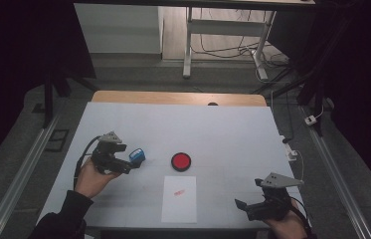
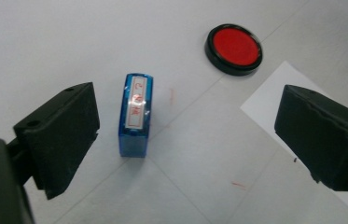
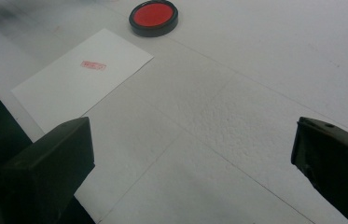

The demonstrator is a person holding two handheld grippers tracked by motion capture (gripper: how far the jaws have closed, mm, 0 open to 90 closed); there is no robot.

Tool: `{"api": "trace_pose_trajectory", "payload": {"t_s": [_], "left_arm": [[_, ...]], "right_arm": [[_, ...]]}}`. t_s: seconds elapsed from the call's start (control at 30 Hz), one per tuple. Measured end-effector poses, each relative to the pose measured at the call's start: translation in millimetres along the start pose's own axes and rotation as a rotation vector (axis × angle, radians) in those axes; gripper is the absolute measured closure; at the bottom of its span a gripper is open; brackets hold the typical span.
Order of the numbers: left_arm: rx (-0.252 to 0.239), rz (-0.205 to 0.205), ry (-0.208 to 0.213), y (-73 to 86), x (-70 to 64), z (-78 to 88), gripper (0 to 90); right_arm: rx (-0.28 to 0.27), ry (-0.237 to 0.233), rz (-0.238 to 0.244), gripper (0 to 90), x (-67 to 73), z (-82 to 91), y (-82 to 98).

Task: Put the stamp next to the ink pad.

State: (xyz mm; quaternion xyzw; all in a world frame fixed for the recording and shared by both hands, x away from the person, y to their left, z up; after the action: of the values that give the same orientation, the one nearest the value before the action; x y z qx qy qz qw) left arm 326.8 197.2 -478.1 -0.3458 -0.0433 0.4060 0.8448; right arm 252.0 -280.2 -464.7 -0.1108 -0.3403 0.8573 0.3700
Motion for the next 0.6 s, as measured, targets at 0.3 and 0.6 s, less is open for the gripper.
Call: {"api": "trace_pose_trajectory", "payload": {"t_s": [0.3,0.6], "left_arm": [[-0.03,-0.01,0.021,8.3,-14.5,12.9,3.6],[-0.063,-0.018,0.037,24.9,-28.9,29.4,0.8]], "right_arm": [[0.001,0.0,-0.005,0.0,-0.5,-0.2,0.0],[0.001,-0.003,-0.028,0.0,-2.6,0.5,0.2]]}}
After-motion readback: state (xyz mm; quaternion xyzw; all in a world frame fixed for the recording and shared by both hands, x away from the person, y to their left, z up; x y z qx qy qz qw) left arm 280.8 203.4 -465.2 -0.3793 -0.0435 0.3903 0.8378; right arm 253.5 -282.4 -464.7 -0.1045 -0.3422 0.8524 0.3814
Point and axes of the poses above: each handheld gripper's, and its own axes: z roughly backward along the jaws, y roughly out of its underside, x roughly to its left, the point moved 1 cm from there along -z, roughly forward along the jaws, and after that the axes turned 8 degrees about x, right-handed, at the moved point
